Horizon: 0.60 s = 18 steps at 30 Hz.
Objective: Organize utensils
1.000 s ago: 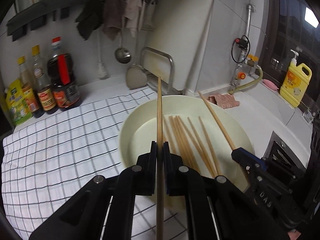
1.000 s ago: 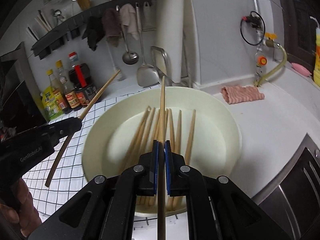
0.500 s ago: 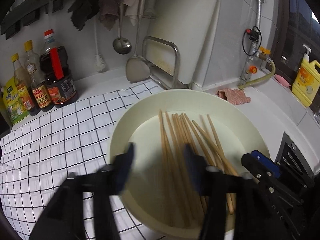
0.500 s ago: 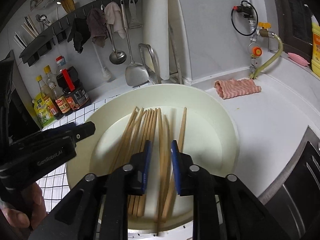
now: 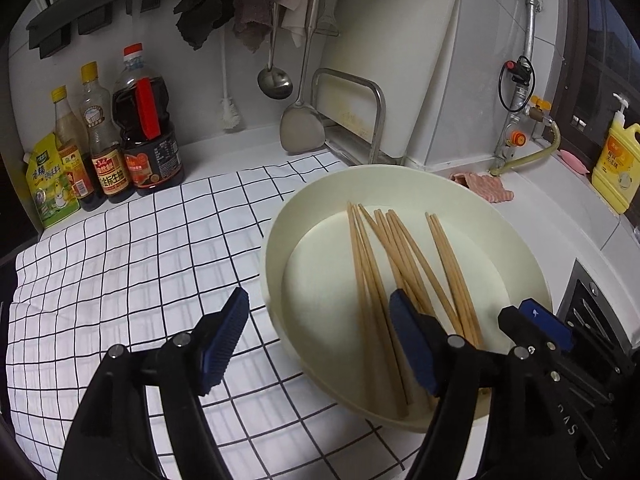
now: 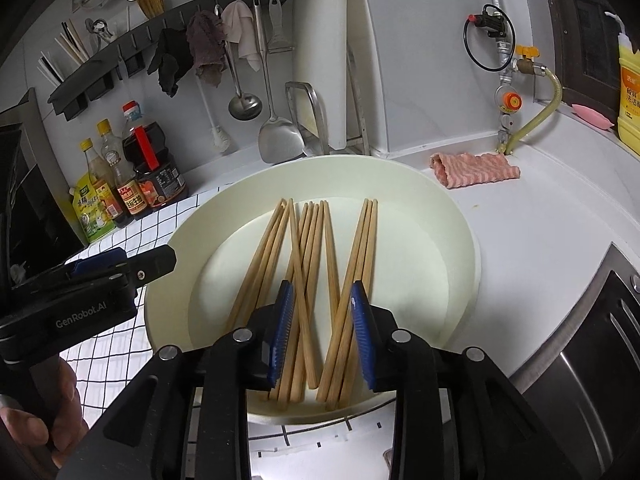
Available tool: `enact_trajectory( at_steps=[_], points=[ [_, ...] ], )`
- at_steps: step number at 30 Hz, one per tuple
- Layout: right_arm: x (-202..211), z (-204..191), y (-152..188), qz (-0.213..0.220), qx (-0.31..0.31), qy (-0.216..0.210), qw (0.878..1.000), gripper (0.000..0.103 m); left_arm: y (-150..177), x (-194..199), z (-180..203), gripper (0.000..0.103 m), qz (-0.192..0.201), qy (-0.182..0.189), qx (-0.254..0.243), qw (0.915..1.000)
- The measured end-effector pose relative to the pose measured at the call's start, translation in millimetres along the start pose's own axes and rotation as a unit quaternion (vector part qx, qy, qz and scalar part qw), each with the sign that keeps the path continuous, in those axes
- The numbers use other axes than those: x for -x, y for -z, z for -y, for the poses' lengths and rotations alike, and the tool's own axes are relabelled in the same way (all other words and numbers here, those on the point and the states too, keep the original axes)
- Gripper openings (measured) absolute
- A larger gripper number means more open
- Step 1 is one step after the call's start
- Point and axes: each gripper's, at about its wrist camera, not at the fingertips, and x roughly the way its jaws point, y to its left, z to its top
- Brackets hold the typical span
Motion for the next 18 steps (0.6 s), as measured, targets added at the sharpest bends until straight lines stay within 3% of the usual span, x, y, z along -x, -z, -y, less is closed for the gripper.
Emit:
enact_trajectory(
  at_steps=[18],
  points=[
    [6.3,-8.0,2.8,0.004,0.009,-0.006,1.0,0.033,6.6,7.1,-9.2,0.072,0.001,-0.009,0.009,0.9999]
  ],
)
